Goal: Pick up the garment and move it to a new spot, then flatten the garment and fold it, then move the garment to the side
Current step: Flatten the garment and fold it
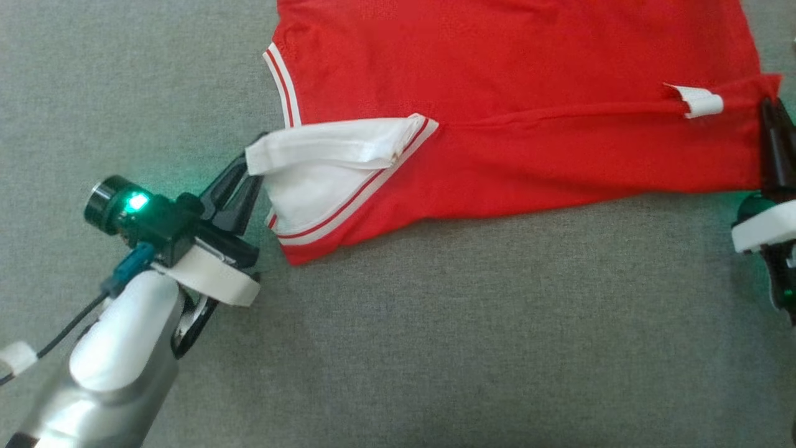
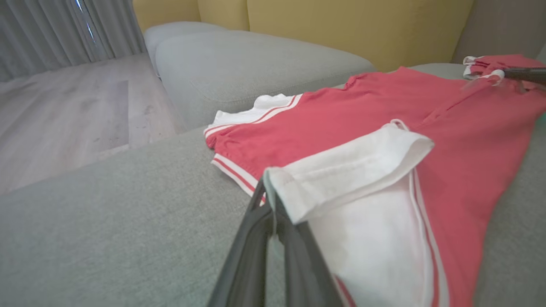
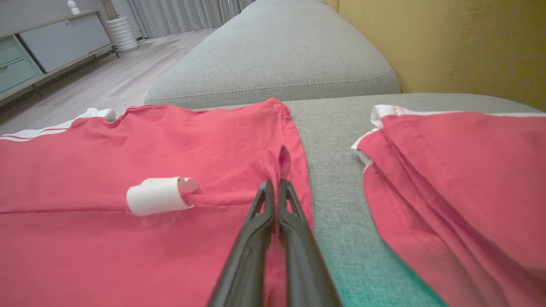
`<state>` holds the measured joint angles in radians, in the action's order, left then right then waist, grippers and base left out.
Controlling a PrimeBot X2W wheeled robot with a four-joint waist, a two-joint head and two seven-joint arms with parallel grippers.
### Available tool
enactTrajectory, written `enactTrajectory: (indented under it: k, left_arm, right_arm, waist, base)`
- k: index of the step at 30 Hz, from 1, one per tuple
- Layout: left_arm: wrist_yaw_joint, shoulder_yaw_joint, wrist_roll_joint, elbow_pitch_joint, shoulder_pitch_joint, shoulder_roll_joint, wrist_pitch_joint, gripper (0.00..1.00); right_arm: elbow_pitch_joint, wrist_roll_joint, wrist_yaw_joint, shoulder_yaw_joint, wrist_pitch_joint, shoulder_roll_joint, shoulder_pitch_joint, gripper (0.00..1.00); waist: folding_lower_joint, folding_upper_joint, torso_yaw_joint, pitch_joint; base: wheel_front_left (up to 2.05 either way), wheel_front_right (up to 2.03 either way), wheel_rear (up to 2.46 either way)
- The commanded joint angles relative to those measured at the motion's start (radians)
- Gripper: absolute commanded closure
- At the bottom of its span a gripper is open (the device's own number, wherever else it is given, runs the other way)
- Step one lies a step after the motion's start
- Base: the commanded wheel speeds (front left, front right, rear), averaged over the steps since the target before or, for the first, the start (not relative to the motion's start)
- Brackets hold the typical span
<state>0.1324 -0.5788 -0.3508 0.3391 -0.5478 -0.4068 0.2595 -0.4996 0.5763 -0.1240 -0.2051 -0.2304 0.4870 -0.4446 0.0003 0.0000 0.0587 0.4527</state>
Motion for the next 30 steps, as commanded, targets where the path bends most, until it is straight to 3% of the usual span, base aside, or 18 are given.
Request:
enactTrajectory:
  k: [1,2,8,16,25,30]
  left_arm:
    - [-0.002,0.015,-0.034,0.011,-0.055,-0.032,0.002,0.0]
    - [-0.002,0.002,-0.046,0.027,-0.068,-0.032,0.002,0.0]
    - [-0.002,-0.012,-0.108,0.109,-0.059,-0.024,0.002,0.0]
    - [-0.013,-0.01,-0.25,0.121,0.125,0.054,-0.055,0.0]
    - [-0.036,0.001,-0.311,0.159,0.175,0.095,-0.079,0.0]
    - [-0.037,-0.009,-0.349,0.19,0.195,0.11,-0.147,0.0]
  right_arm:
    - [0.007,-0.009,-0.007,-0.023,-0.017,0.028,-0.005,0.37]
    - [-0.002,-0.012,-0.007,-0.027,-0.018,0.028,-0.012,0.0]
    - [-0.047,-0.055,-0.007,0.017,-0.03,0.015,-0.015,0.0]
    - [0.047,-0.091,-0.007,0.111,-0.031,-0.061,0.091,0.0]
    - [0.095,-0.11,-0.007,0.107,-0.031,-0.094,0.142,0.0]
    - [0.096,-0.11,-0.007,0.102,-0.031,-0.096,0.154,0.0]
  waist:
    - [-0.0003,0.0,0.0,0.001]
    - [-0.0003,0.0,0.0,-0.001]
    - [-0.0003,0.0,-0.003,-0.05]
    - [-0.0003,0.0,-0.018,-0.128]
    - [-0.0003,0.0,-0.043,-0.141]
    - [-0.0003,0.0,-0.049,-0.149]
  base:
    - [0.0,0.0,0.0]
    - [0.0,0.0,0.0]
    - [0.0,0.0,0.0]
    - [0.0,0.0,0.0]
    - [0.0,0.0,0.0]
    - [0.0,0.0,0.0]
